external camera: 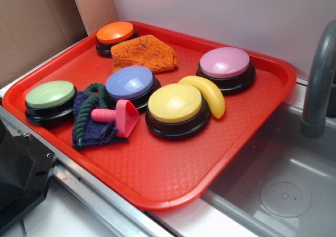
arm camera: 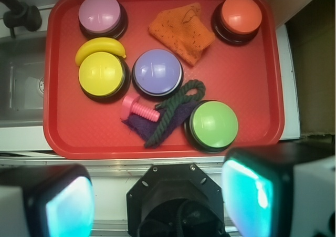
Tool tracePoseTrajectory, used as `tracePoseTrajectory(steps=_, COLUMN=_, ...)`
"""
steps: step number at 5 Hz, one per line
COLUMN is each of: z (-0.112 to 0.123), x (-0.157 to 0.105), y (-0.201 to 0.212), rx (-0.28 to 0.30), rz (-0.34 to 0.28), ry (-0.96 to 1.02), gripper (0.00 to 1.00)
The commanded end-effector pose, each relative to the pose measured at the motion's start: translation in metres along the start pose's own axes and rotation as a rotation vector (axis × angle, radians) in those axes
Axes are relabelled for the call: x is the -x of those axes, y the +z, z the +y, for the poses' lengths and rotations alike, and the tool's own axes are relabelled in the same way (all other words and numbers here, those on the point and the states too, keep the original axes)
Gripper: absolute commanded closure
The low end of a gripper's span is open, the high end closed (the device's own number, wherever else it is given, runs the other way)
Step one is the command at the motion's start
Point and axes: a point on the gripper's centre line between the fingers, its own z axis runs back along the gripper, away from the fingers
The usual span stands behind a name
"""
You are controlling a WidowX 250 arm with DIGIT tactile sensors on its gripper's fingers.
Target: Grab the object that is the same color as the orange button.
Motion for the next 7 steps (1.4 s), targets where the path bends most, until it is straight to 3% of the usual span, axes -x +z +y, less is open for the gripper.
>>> tracePoseTrajectory(steps=1, z=0.000, x=0.000, y=0.000, rx=0.000, rz=0.000, ry=0.000, gripper=0.00)
tracePoseTrajectory(steps=2, z=-0.004, x=-0.017, y=-0.016, rx=-0.019, rz=-0.067, ry=0.065, gripper=0.00)
tracePoseTrajectory(steps=3, z=0.000, x=-0.033, y=-0.038, rx=-0.048, rz=-0.086, ry=0.188, gripper=0.00)
tracePoseTrajectory(steps=5, z=0.028, x=-0.072, y=-0.075, rx=-0.064, rz=-0.150, ry=0.353, gripper=0.00)
tracePoseTrajectory(steps=7, z=0.067, x=-0.101, y=-0.114, rx=-0.090, rz=-0.162, ry=0.469, gripper=0.00)
